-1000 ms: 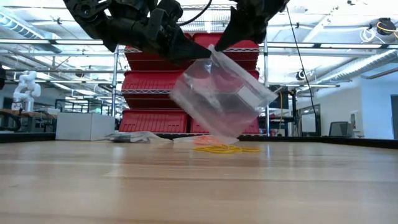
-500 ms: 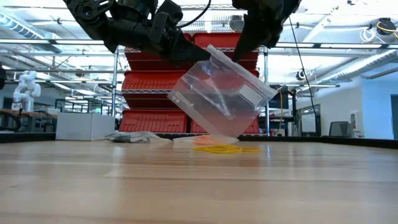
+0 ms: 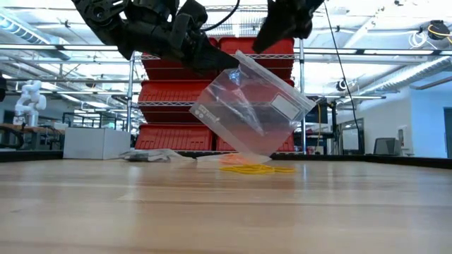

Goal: Sort rubber bands
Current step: Open the bottom transparent zip bag

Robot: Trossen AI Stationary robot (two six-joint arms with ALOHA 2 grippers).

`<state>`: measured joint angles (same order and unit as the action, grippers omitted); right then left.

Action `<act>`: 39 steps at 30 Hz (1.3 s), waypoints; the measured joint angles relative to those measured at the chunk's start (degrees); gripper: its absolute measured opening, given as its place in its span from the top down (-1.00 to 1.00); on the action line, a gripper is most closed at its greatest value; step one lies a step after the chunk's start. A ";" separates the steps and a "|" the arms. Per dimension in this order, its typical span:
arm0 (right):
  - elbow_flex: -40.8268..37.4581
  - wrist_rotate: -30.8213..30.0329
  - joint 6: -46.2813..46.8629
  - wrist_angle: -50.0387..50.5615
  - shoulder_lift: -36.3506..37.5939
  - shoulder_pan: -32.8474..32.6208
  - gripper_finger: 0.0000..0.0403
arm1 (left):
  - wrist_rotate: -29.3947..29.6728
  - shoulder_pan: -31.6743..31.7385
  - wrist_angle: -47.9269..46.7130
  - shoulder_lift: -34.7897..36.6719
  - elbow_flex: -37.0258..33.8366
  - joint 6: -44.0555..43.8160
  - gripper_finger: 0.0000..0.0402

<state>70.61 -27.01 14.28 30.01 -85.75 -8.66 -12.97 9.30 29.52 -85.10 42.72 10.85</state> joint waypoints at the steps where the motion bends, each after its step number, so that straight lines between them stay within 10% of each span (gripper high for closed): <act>1: 0.00 0.17 -0.06 -0.20 -0.01 0.25 0.58 | 0.00 0.00 -0.02 0.00 0.00 0.01 1.00; 12: -0.02 6.27 -1.37 -2.14 -2.58 3.04 0.38 | -0.01 0.00 -0.04 0.00 0.00 0.02 1.00; 22: 0.00 5.66 -2.00 -1.65 -3.07 3.08 0.94 | -0.02 0.00 0.07 0.00 0.00 0.02 1.00; 39: 0.04 4.24 7.73 11.17 -3.00 -0.87 0.97 | -0.07 0.55 -0.23 0.41 0.00 -0.04 1.00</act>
<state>70.65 -22.76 22.00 41.18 -88.75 -9.53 -13.04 9.85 29.29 -84.69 42.72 10.81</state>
